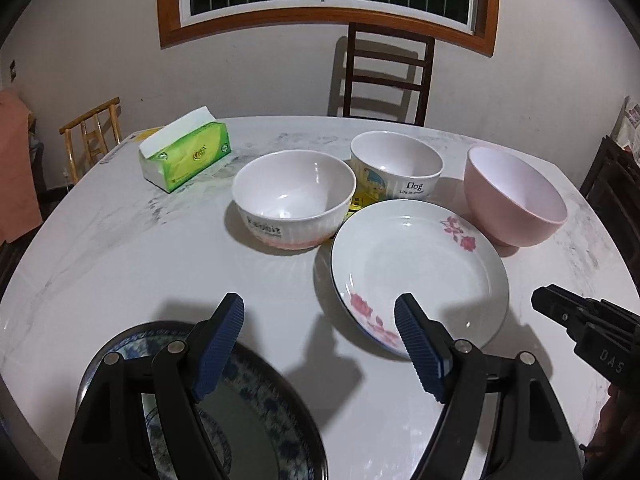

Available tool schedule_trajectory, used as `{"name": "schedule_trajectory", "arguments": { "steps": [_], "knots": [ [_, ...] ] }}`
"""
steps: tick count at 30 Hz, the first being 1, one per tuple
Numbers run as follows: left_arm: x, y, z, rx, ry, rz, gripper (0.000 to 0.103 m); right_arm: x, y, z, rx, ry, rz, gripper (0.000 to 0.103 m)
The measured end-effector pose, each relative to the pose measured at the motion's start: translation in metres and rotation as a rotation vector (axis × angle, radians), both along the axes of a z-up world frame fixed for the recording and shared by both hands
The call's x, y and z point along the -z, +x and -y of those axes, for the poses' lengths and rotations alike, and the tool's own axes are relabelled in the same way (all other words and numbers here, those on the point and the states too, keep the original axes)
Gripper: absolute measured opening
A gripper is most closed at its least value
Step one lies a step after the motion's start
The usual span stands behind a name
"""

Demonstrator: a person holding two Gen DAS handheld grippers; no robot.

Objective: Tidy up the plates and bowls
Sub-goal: 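Move the right gripper toward the pink-flowered white plate while the left releases, then clamp both grippers on the rim of the pink-flowered white plate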

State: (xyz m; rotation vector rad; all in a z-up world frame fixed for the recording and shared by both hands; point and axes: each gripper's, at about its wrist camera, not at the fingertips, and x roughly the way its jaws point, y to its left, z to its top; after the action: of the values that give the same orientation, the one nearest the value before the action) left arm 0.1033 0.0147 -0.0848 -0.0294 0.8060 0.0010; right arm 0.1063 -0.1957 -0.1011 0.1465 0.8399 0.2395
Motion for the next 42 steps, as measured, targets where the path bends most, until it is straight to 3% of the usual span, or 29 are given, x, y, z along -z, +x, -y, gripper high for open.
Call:
{"name": "schedule_trajectory", "arguments": {
  "steps": [8,20,29,35,42],
  "knots": [
    [0.015,0.033,-0.001,-0.004,-0.09,-0.086,0.075,0.011,0.029,0.002,-0.038,0.012,-0.044,0.022],
    [0.028,0.063,-0.003,0.005,-0.194,-0.185,0.068,0.029,0.061,0.006,-0.073,0.107,-0.13,0.022],
    [0.037,0.074,-0.006,0.014,-0.238,-0.223,0.054,0.037,0.069,0.006,-0.081,0.131,-0.143,0.022],
    [0.046,0.079,-0.009,0.021,-0.295,-0.258,0.037,0.041,0.073,0.007,-0.09,0.141,-0.15,0.022],
    [0.052,0.083,-0.005,0.033,-0.285,-0.276,0.019,0.042,0.075,0.002,-0.113,0.121,-0.152,0.016]
  ]
}}
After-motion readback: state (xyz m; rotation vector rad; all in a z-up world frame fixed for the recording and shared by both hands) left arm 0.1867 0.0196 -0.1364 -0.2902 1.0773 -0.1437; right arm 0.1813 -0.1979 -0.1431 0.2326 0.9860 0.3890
